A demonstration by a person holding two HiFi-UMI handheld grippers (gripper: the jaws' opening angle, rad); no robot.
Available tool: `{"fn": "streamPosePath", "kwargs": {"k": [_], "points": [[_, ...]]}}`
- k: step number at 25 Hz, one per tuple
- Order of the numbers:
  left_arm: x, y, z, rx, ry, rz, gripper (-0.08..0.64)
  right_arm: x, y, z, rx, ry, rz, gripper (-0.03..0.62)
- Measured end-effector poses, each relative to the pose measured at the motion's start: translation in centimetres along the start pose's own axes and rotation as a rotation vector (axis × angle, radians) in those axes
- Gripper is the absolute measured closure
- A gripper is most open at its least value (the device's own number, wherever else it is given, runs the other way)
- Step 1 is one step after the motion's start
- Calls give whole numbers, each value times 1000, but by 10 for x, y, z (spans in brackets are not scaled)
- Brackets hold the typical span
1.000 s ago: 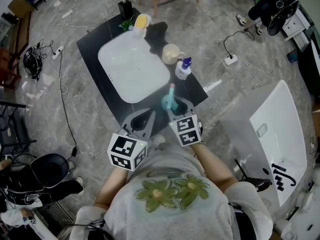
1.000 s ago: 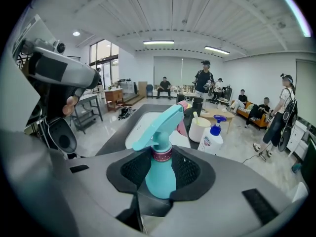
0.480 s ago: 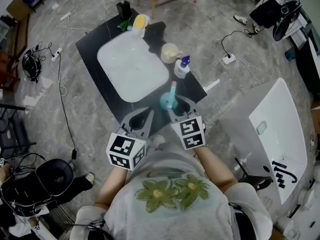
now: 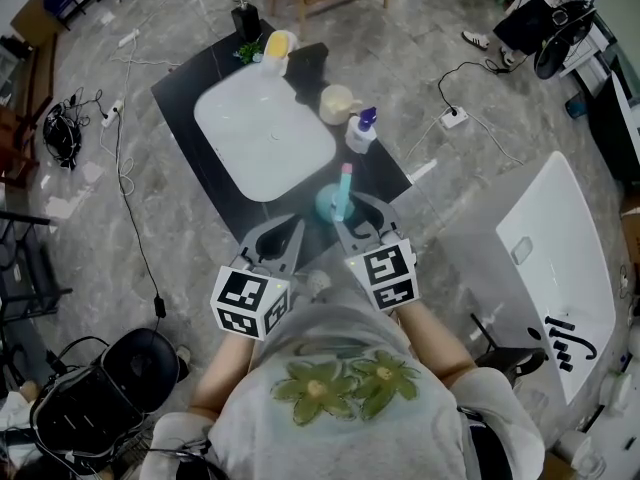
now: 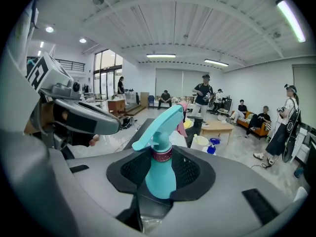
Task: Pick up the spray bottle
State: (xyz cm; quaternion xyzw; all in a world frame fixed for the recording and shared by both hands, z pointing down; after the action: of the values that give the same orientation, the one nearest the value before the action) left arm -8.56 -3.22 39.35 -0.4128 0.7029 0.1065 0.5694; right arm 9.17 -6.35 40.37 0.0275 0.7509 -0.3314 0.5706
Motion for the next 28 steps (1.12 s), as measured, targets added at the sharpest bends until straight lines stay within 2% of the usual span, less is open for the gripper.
{"fn": "streamPosePath", "kwargs": {"k": [10, 16, 23, 28], "points": [[-8, 14, 9, -5, -4, 13, 551, 22, 36, -15, 14, 13, 72, 456], [-20, 24, 38, 3, -12, 18, 551, 28, 80, -16, 15, 19, 135, 456], [-18, 21, 12, -3, -10, 18, 551, 40, 63, -20, 8, 27, 146, 456], [-19, 25, 22, 1, -19, 21, 551, 37, 72, -19, 13, 25, 149, 456]]}}
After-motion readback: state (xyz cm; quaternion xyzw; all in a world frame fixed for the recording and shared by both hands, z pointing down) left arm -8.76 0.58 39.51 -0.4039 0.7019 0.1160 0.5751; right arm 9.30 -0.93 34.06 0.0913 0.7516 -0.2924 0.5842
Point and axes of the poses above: the fingertips, and each gripper's own axes: y backward along the fingers, z to its right, x out of its top, the point moved 10 cm from there along y, backward along the fingers, and after that the axes turned 7 degrees about -x, right-handed, at the moved point
